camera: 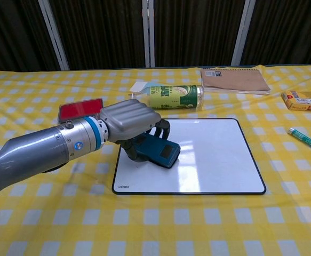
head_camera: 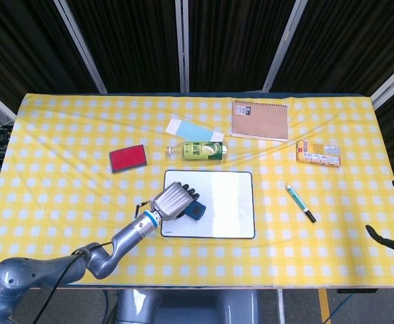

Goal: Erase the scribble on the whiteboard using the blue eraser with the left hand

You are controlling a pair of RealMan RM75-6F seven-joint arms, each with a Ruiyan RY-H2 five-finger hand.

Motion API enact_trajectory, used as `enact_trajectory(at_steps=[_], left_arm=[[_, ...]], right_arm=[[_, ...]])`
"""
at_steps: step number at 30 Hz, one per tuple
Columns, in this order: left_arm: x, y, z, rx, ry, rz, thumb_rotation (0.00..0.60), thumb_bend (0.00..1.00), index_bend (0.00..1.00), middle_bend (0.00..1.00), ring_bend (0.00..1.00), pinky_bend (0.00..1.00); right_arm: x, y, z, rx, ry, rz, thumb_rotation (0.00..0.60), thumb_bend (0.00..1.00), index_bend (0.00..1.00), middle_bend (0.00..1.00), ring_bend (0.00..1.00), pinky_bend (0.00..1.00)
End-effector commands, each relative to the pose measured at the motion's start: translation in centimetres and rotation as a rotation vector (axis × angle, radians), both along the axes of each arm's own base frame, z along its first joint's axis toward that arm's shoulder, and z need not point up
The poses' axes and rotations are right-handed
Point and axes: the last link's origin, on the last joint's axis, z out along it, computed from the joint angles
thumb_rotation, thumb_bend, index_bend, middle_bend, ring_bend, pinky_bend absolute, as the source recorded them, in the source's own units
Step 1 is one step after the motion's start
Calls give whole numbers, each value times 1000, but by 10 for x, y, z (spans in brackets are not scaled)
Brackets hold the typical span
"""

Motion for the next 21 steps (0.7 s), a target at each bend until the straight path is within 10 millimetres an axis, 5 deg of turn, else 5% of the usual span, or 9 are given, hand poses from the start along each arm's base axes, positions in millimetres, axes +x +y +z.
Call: enact_trajectory(at_steps=[1, 9, 21], left_arm=[[-12, 5, 7, 16, 5, 20, 600, 509, 831, 589, 578, 534], [-18, 9, 15, 29, -16, 31, 600, 509, 831, 589, 578, 534], [13, -15, -10, -38, -60, -23, 600, 508, 831, 589, 578, 534]], right_arm=[[1, 0, -1, 3, -1, 2, 600, 78, 101, 0, 0, 0], [4, -2, -6, 18, 2, 13, 600, 78, 101, 0, 0, 0], [4, -3, -5, 12, -6, 13, 600, 78, 101, 0, 0, 0]])
